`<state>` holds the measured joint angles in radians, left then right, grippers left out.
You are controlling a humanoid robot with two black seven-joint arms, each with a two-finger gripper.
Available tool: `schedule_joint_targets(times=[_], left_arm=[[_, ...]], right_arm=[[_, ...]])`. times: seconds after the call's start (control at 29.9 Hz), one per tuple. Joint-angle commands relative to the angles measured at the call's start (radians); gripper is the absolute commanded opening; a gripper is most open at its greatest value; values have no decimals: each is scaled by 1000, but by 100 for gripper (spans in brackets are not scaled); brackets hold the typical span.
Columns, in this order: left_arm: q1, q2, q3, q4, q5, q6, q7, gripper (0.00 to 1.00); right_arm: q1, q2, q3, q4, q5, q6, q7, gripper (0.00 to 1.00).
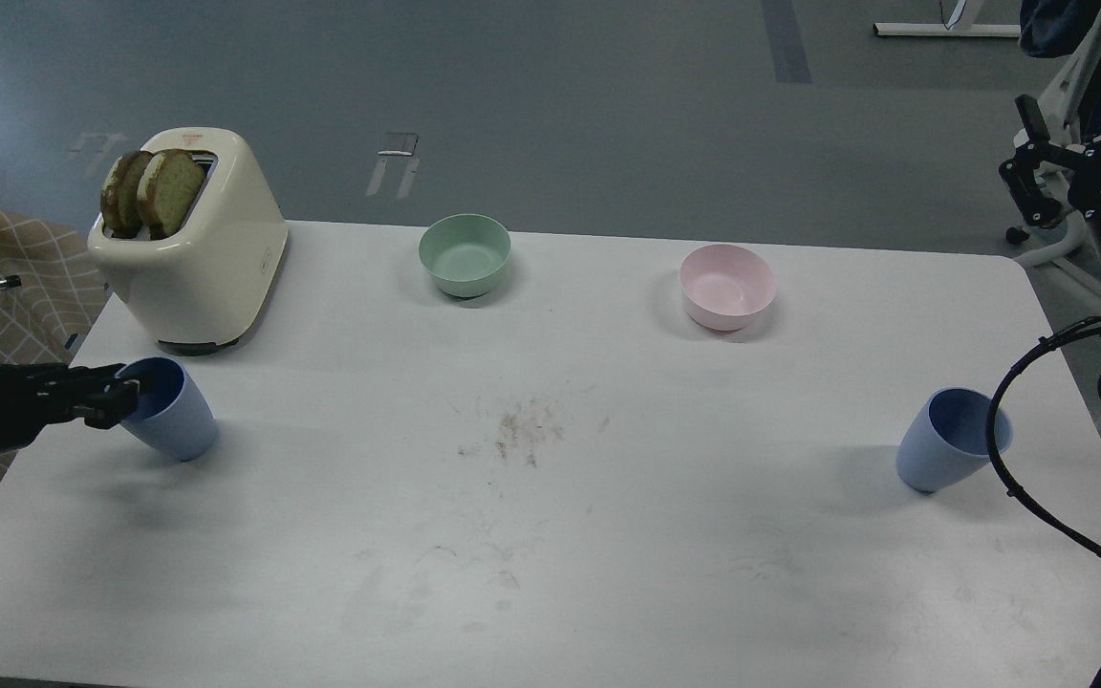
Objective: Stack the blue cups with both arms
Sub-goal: 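Grasp the blue cup nearest the left gripper and lift it, then carry the blue cup to the table center and set it upright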
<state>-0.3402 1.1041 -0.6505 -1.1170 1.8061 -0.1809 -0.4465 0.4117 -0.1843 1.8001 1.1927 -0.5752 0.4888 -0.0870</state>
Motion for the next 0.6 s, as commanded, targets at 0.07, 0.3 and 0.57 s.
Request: schedule_joint_targets(times=[0.07,0.3,0.57], left_arm=[[-11,-4,-3,-15,-1,0,-41,0],[-115,8,-1,-116,-1,-18,-42,0],[-437,-166,-1,-247,64,-308,-26,0]], right_arm=[[-10,0,1,-4,0,0,1,100],[-25,-26,2,-2,0,0,1,100],[-25,-30,12,1,0,0,1,100]])
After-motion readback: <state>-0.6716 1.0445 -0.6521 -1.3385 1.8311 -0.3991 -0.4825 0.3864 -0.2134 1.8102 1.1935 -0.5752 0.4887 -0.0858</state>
